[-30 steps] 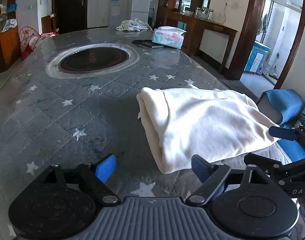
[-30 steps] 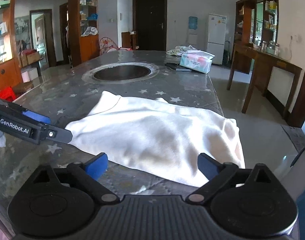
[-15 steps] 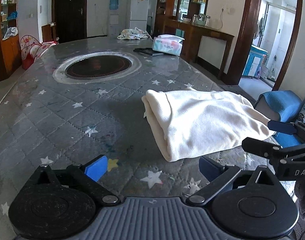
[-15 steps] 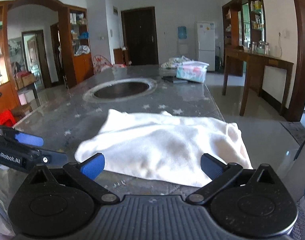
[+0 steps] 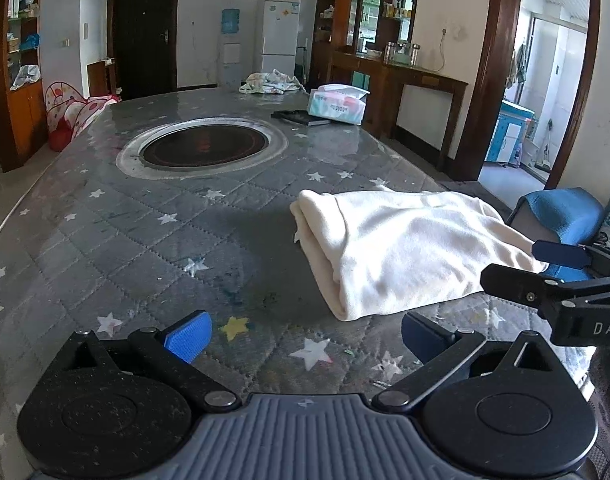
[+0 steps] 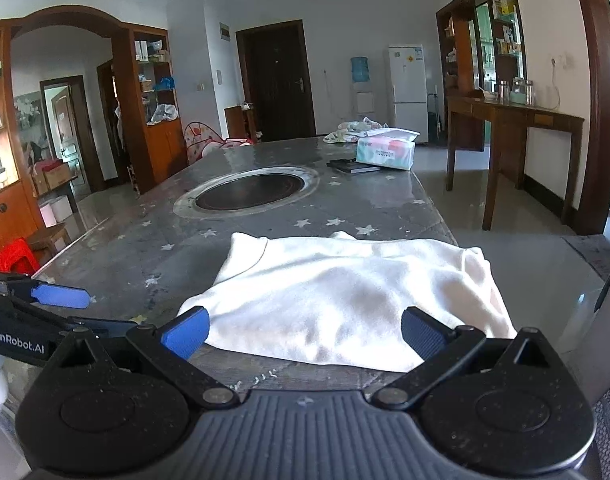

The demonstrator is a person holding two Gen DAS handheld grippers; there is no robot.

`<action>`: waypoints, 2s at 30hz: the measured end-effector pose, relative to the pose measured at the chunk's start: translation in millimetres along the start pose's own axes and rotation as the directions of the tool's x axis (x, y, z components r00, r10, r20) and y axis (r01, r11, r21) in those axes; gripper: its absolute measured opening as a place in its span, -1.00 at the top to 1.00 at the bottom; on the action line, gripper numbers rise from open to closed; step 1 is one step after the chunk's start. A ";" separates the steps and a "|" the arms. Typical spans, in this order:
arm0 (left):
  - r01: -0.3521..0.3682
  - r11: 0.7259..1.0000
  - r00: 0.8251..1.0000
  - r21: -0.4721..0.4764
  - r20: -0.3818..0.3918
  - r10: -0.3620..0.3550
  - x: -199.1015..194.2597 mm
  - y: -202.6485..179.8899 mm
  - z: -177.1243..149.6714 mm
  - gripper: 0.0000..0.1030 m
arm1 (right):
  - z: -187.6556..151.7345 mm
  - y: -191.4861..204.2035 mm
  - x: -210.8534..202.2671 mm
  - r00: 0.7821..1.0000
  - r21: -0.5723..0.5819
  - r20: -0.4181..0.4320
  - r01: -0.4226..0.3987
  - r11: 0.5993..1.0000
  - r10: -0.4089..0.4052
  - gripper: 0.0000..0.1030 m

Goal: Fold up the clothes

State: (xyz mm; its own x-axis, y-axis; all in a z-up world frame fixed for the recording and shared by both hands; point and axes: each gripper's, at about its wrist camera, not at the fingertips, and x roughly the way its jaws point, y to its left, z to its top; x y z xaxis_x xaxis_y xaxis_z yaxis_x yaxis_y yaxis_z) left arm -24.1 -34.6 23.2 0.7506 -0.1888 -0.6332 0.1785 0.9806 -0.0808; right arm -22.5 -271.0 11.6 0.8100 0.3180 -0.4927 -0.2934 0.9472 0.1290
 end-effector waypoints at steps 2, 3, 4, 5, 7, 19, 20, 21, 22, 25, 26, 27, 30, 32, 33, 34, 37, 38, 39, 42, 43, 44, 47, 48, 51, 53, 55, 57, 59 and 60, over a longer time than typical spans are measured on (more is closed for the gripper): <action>0.001 1.000 1.000 -0.006 0.011 -0.001 -3.6 -0.8 -0.7 -1.00 | 0.0 0.4 -1.1 1.000 0.005 -0.001 0.000 1.000 0.000 -1.00; 0.003 1.000 1.000 -0.009 0.014 -0.003 -5.1 -1.1 -0.8 -1.00 | -0.4 0.9 -2.5 1.000 0.003 0.003 0.000 1.000 0.000 -1.00; 0.005 1.000 1.000 -0.012 0.015 -0.004 -6.6 -1.3 -0.8 -1.00 | -0.8 1.3 -3.9 1.000 0.002 0.007 0.001 1.000 -0.001 -1.00; 0.006 1.000 1.000 -0.015 0.017 -0.006 -8.0 -1.5 -0.8 -1.00 | -1.2 1.7 -5.2 1.000 0.000 0.009 0.001 1.000 -0.001 -1.00; 0.008 1.000 1.000 -0.021 0.016 -0.008 -9.9 -1.4 -0.7 -1.00 | -1.9 2.1 -6.7 1.000 -0.001 0.005 -0.003 1.000 0.003 -1.00; -0.008 1.000 1.000 -0.026 -0.007 0.008 -14.6 -4.1 -6.4 -1.00 | -5.6 5.4 -15.2 1.000 -0.001 -0.008 -0.003 1.000 0.003 -1.00; -0.010 1.000 1.000 -0.024 -0.010 0.009 -14.4 -4.8 -6.9 -1.00 | -6.0 5.8 -15.5 1.000 -0.001 -0.007 -0.003 1.000 0.003 -1.00; -0.012 1.000 1.000 -0.022 -0.012 0.011 -14.2 -5.3 -7.4 -1.00 | -6.3 6.0 -15.6 1.000 0.001 -0.007 -0.003 1.000 0.003 -1.00; -0.016 1.000 1.000 -0.020 -0.015 0.016 -13.8 -6.2 -8.1 -1.00 | -6.5 5.9 -15.7 1.000 0.002 -0.006 -0.004 1.000 0.004 -1.00; -0.021 1.000 1.000 -0.014 -0.020 0.021 -13.4 -8.2 -9.1 -1.00 | -7.7 5.8 -16.2 1.000 -0.002 -0.007 -0.002 1.000 0.002 -1.00; -0.021 1.000 1.000 -0.012 -0.020 0.020 -13.4 -9.0 -9.4 -1.00 | -8.2 5.7 -16.3 1.000 -0.003 -0.005 0.002 1.000 -0.002 -1.00; -0.020 1.000 1.000 -0.009 -0.020 0.019 -13.5 -9.7 -9.6 -1.00 | -8.5 5.5 -16.3 1.000 -0.005 -0.007 0.000 1.000 0.000 -1.00; -0.020 1.000 1.000 0.001 -0.023 0.020 -12.3 -12.4 -10.2 -1.00 | -9.5 4.5 -16.5 1.000 -0.007 -0.013 -0.011 1.000 0.010 -1.00; -0.025 1.000 0.999 0.005 -0.028 0.025 -10.8 -14.2 -10.5 -1.00 | -10.0 4.3 -15.8 1.000 -0.004 -0.018 -0.013 1.000 0.013 -1.00; -0.025 1.000 0.999 0.008 -0.031 0.025 -10.1 -15.0 -10.6 -1.00 | -10.5 4.2 -15.5 1.000 -0.003 -0.021 -0.013 1.000 0.013 -1.00; -0.024 1.000 0.999 0.011 -0.033 0.025 -9.3 -15.9 -10.8 -1.00 | -11.0 4.1 -15.3 1.000 -0.002 -0.024 -0.014 1.000 0.014 -1.00; -0.026 0.999 0.999 0.025 -0.039 0.027 -7.4 -19.4 -11.6 -1.00 | -12.9 3.2 -14.1 0.999 0.008 -0.036 -0.014 1.000 0.015 -1.00; -0.027 0.999 0.999 0.030 -0.041 0.028 -6.8 -20.6 -11.7 -1.00 | -13.4 2.9 -14.2 0.999 0.008 -0.038 -0.012 1.000 0.012 -1.00; -0.028 0.999 0.999 0.034 -0.042 0.029 -6.2 -21.5 -11.8 -1.00 | -13.9 2.5 -14.2 0.999 0.009 -0.039 -0.010 1.000 0.010 -1.00; -0.029 0.999 0.998 0.043 -0.045 0.031 -4.3 -23.8 -12.0 -1.00 | -14.7 0.7 -13.4 0.999 0.018 -0.046 -0.007 1.000 0.008 -1.00; -0.029 0.999 0.998 0.044 -0.046 0.031 -3.7 -24.2 -11.9 -1.00 | -15.0 -0.2 -12.9 0.999 0.024 -0.049 -0.006 1.000 0.007 -1.00; -0.028 0.999 0.998 0.045 -0.048 0.030 -3.0 -24.6 -11.7 -1.00 | -15.2 -0.9 -12.0 0.998 0.030 -0.056 -0.005 1.000 0.007 -1.00; -0.028 0.998 0.998 0.047 -0.054 0.031 -1.7 -25.5 -11.7 -1.00 | -15.9 -2.8 -8.9 0.997 0.041 -0.077 -0.001 0.999 0.004 -1.00; -0.031 0.998 0.998 0.049 -0.056 0.033 -0.8 -25.7 -11.5 -1.00 | -16.5 -3.2 -8.3 0.997 0.043 -0.080 -0.004 0.999 0.007 -1.00; -0.039 0.998 0.997 0.052 -0.062 0.042 2.2 -25.9 -11.0 -1.00 | -18.0 -3.4 -6.5 0.996 0.044 -0.087 -0.009 0.999 0.012 -1.00; -0.041 0.998 0.997 0.052 -0.068 0.045 4.2 -25.8 -11.3 -1.00 | -18.3 -3.0 -5.3 0.996 0.042 -0.087 -0.010 0.999 0.014 -1.00; -0.044 0.998 0.996 0.052 -0.073 0.048 6.0 -25.5 -11.3 -1.00 | -18.3 -2.9 -3.8 0.996 0.044 -0.087 -0.011 0.999 0.015 -1.00; -0.045 0.998 0.996 0.051 -0.077 0.049 8.0 -25.2 -10.9 -1.00 | -18.1 -3.3 -2.3 0.996 0.047 -0.088 -0.011 0.999 0.015 -1.00; -0.045 0.998 0.996 0.052 -0.081 0.049 9.9 -25.0 -10.2 -1.00 | -17.5 -4.3 -2.0 0.996 0.049 -0.089 -0.011 0.999 0.015 -1.00; -0.046 0.998 0.995 0.053 -0.082 0.050 10.9 -24.9 -9.7 -1.00 | -17.3 -4.4 -1.2 0.996 0.049 -0.089 -0.010 0.999 0.014 -1.00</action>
State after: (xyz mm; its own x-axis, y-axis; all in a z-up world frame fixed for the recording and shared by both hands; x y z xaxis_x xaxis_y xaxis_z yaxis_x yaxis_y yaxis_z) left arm -26.6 -60.6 10.9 0.7039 -0.1342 -0.6975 0.1773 0.9841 -0.0104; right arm -30.9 -276.3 -3.3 0.7574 0.3266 -0.5654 -0.2759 0.9449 0.1763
